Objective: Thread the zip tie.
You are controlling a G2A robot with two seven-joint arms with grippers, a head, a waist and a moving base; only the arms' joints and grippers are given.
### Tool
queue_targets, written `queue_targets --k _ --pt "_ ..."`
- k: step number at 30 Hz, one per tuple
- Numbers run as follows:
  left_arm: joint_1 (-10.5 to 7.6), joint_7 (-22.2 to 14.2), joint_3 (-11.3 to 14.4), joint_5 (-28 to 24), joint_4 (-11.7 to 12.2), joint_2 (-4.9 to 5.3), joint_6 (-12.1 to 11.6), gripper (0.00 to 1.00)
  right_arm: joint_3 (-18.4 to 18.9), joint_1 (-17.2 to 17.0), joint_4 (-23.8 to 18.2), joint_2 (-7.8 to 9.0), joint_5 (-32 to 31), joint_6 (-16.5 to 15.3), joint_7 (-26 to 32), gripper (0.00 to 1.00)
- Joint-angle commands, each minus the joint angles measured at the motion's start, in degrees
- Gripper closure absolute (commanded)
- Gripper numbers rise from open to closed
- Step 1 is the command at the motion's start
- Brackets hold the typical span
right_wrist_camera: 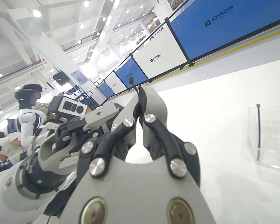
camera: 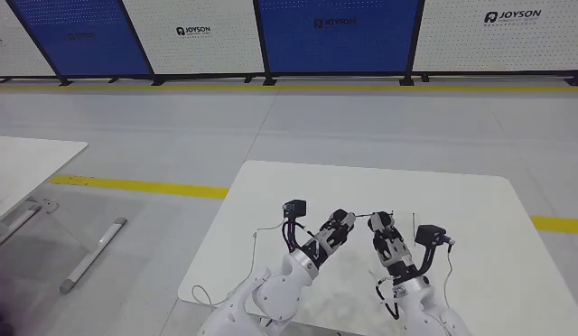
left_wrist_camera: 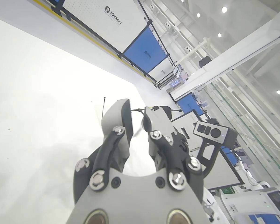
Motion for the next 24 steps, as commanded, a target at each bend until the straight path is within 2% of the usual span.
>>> queue_targets --k 1,9,10,11,12,14,15,18,22,23,24 --pt "0.11 0.06 -0.06 0.06 -0.1 0.01 -0.11 1.0 -0.08 -0.07 -0.1 0.0 -0.27 0.02 -0.14 1.0" --pt "0.57 0.07 -0.09 0.76 -0.74 0.05 -0.49 1.0 -0.19 -0.12 -0.54 0.05 -0.88 -0.55 0.1 1.0" --pt "0.65 0.06 -0.15 0.82 -0.85 0.07 -0.51 1.0 -0.2 -0.11 -0.56 0.06 -0.94 -0.64 0.23 0.85" --pt "0.76 0.13 -0.27 0.89 -1.01 0.09 -0.52 1.0 -0.19 -0.09 -0.64 0.08 -1.11 -0.67 0.42 0.62" --pt "0.84 0.18 -0.35 0.93 -1.12 0.1 -0.51 1.0 -0.21 -0.11 -0.7 0.09 -1.23 -0.64 0.54 0.53" --pt "1.03 0.76 -0.58 0.84 -1.36 0.09 -0.37 1.0 -0.19 -0.13 -0.85 0.13 -1.52 -0.43 1.0 0.48" --pt "1.09 1.21 -0.72 0.54 -1.37 0.06 -0.21 1.0 -0.19 -0.17 -0.89 0.13 -1.49 -0.33 1.12 0.4" --pt "0.99 2.35 -1.08 -0.71 -1.22 -0.09 0.33 1.0 -0.03 -0.23 -0.9 0.17 -1.27 -0.3 1.41 0.33" --pt "0.98 2.76 -1.33 -1.5 -1.23 -0.18 0.49 1.0 0.77 -0.85 -1.06 0.37 -2.0 0.1 1.71 0.31" --pt "1.0 2.83 -1.38 -2.01 -1.37 -0.22 0.39 1.0 1.1 -1.05 -1.07 0.42 -1.95 0.32 1.7 0.26" --pt "1.0 2.86 -1.39 -2.1 -1.38 -0.22 0.36 1.0 1.36 -1.22 -1.12 0.46 -1.75 0.38 1.8 0.03"
